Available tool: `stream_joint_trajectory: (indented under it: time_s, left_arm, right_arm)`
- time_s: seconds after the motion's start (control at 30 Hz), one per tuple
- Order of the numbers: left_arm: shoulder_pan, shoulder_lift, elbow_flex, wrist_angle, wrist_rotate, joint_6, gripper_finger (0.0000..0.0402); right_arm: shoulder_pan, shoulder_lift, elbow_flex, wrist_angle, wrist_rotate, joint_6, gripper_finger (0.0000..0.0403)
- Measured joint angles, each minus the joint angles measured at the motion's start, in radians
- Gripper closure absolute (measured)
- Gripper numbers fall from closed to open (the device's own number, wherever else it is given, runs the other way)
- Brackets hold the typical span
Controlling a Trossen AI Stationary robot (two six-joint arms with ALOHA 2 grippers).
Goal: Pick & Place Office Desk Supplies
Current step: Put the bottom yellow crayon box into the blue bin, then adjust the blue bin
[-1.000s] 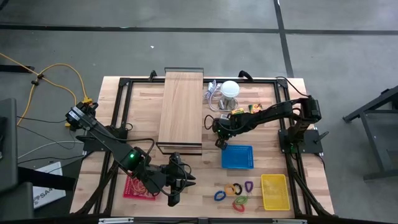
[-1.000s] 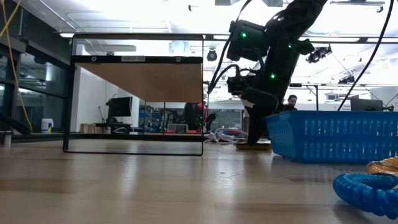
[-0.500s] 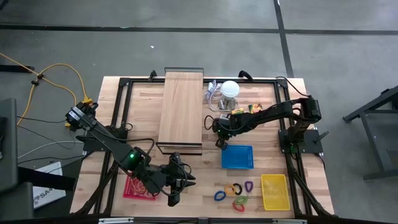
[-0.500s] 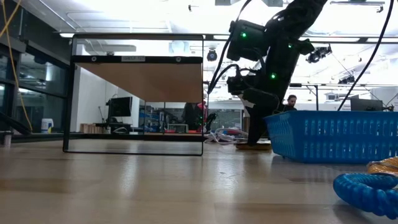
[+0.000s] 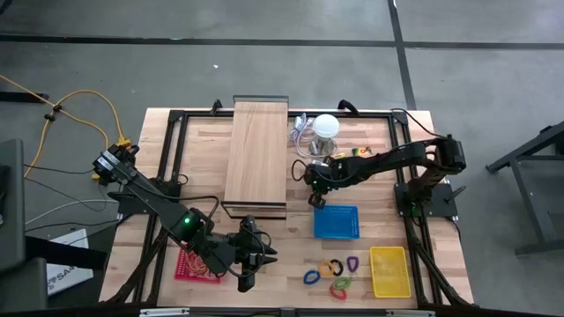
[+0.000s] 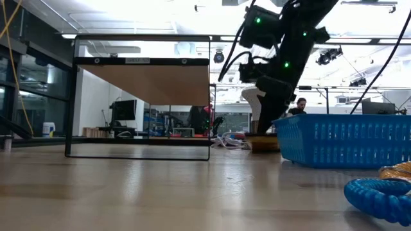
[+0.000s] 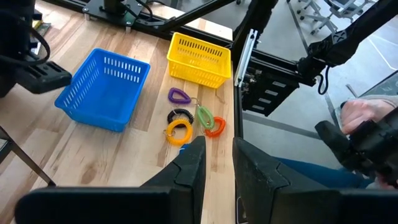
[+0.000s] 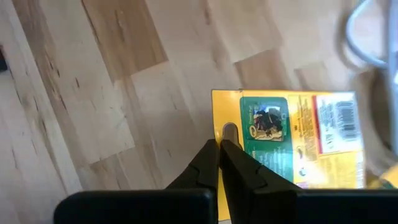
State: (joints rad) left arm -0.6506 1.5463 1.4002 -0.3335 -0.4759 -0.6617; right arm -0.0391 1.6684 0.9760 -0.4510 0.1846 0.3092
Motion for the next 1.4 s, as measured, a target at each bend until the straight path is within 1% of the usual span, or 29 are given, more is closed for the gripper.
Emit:
stream_joint_trajectory:
  time_s: [0.3, 0.63, 0.77, 1.07, 1.4]
  left_arm:
    - [0.0, 0.0, 0.0, 0.001, 0.0, 0.0, 0.0325]
    - [0.0, 0.0, 0.0, 0.002, 0.0, 0.0, 0.0325]
    - [0.0, 0.0, 0.0, 0.003, 0.0, 0.0, 0.0325]
    - [0.0, 0.0, 0.0, 0.006, 0.0, 0.0, 0.0325]
    - [0.0, 0.0, 0.0, 0.006, 0.0, 0.0, 0.0325]
  right_arm:
    - [-0.001, -0.118, 0.0, -0.039, 0.0, -0.03, 0.04]
    - [-0.019, -0.32, -0.001, -0.098, -0.013, -0.042, 0.04]
    - [-0.023, -0.38, -0.001, -0.112, -0.044, -0.041, 0.04]
    - [-0.024, -0.459, -0.001, -0.135, -0.082, -0.026, 0.04]
    - [-0.02, -0.473, -0.001, -0.169, -0.083, -0.022, 0.04]
